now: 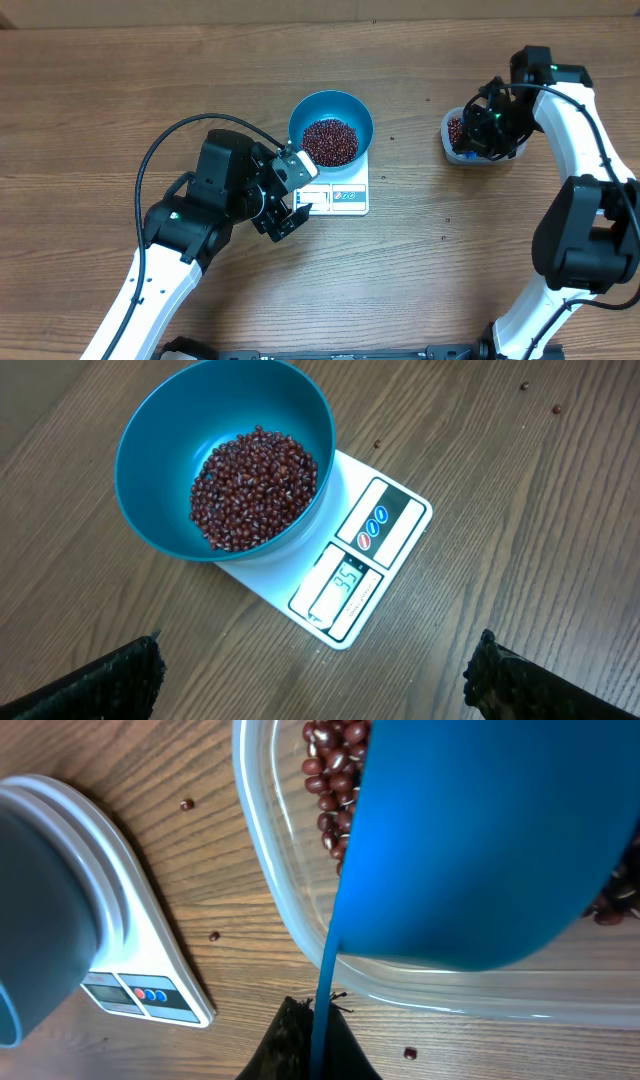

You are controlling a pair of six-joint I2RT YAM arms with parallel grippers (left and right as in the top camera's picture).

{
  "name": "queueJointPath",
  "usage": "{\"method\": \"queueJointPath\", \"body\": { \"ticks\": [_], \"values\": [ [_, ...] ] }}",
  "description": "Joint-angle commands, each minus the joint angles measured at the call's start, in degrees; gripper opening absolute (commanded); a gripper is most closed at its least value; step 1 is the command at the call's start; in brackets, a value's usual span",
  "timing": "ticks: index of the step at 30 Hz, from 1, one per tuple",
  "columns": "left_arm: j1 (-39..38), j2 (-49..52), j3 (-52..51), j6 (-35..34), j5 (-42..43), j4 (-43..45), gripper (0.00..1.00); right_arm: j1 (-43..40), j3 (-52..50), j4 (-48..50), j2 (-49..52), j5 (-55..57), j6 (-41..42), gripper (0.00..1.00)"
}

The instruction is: Scoop item into bowl and weigh 150g on scale

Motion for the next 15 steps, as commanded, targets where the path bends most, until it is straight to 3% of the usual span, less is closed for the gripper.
{"method": "queueJointPath", "body": {
  "ticks": [1, 7, 15],
  "values": [
    [0.3, 0.2, 1.6, -1.0, 0.5, 0.0, 1.0, -1.7, -0.1, 1.5, 0.6, -4.5, -0.6, 0.04],
    [0.3, 0.2, 1.6, -1.0, 0.5, 0.0, 1.0, -4.7, -0.1, 1.0, 0.9, -11.1, -3.8, 0.04],
    [0.3, 0.2, 1.6, -1.0, 0.5, 0.0, 1.0, -6.2, -0.1, 0.1, 1.2, -11.3, -4.8, 0.04]
  ]
}}
